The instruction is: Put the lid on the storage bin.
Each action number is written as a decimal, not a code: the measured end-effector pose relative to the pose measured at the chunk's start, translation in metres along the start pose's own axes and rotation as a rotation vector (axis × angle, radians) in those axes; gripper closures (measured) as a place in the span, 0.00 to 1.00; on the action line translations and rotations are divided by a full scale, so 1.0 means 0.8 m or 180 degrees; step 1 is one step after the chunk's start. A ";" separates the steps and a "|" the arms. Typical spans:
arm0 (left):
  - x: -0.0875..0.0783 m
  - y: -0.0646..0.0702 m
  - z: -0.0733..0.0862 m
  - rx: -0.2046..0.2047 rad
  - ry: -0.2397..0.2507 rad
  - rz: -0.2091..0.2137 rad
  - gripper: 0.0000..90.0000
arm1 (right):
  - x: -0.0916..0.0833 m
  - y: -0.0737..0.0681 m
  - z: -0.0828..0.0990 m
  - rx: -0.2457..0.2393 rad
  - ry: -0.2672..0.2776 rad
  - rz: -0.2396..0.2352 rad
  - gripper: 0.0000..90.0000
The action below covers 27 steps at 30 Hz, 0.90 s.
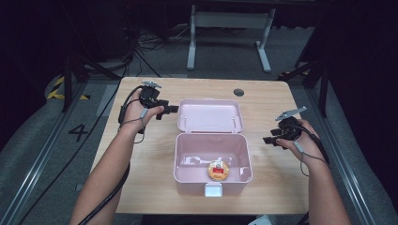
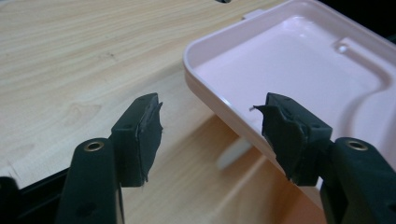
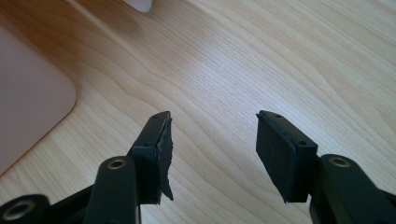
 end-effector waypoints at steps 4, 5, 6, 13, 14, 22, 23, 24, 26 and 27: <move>0.016 0.003 -0.007 -0.0117 0.0027 0.0140 0.42 | -0.001 0.000 0.002 0.0021 0.0012 0.0009 0.52; 0.024 0.004 -0.008 -0.0136 0.0007 0.0162 0.41 | -0.001 0.001 0.004 0.0011 0.0004 0.0018 0.52; 0.024 0.004 -0.008 -0.0136 0.0007 0.0162 0.41 | -0.001 0.001 0.004 0.0017 0.0012 0.0024 0.52; 0.049 0.008 -0.008 -0.0288 -0.0100 0.0309 0.42 | -0.001 -0.003 0.008 -0.0007 -0.0008 -0.0019 0.51; 0.051 0.008 -0.008 -0.0315 -0.0127 0.0311 0.42 | 0.000 -0.005 0.008 -0.0014 -0.0016 -0.0041 0.51; 0.063 0.010 -0.003 -0.0556 -0.0282 0.0472 0.51 | 0.000 -0.013 0.008 -0.0056 0.0033 -0.0132 0.50; 0.066 0.010 -0.002 -0.0637 -0.0282 0.0509 0.51 | -0.001 -0.014 0.008 -0.0046 0.0048 -0.0167 0.50; 0.068 0.009 0.000 -0.0672 -0.0316 0.0523 0.53 | -0.002 -0.014 0.009 -0.0045 0.0053 -0.0152 0.50; 0.069 0.009 0.001 -0.0748 -0.0332 0.0574 0.58 | -0.003 -0.014 0.009 -0.0044 0.0054 -0.0128 0.50; 0.069 0.009 0.001 -0.0746 -0.0317 0.0581 0.58 | -0.003 -0.014 0.009 -0.0047 0.0054 -0.0129 0.50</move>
Point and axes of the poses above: each handheld gripper's, and its own axes: x roughly forward along the jaws, z roughly out of its underside, y roughly to its right, the point moved 7 cm from there along x, roughly forward along the jaws, and after that the axes turned 9 degrees about -z, right-handed, at the moved point
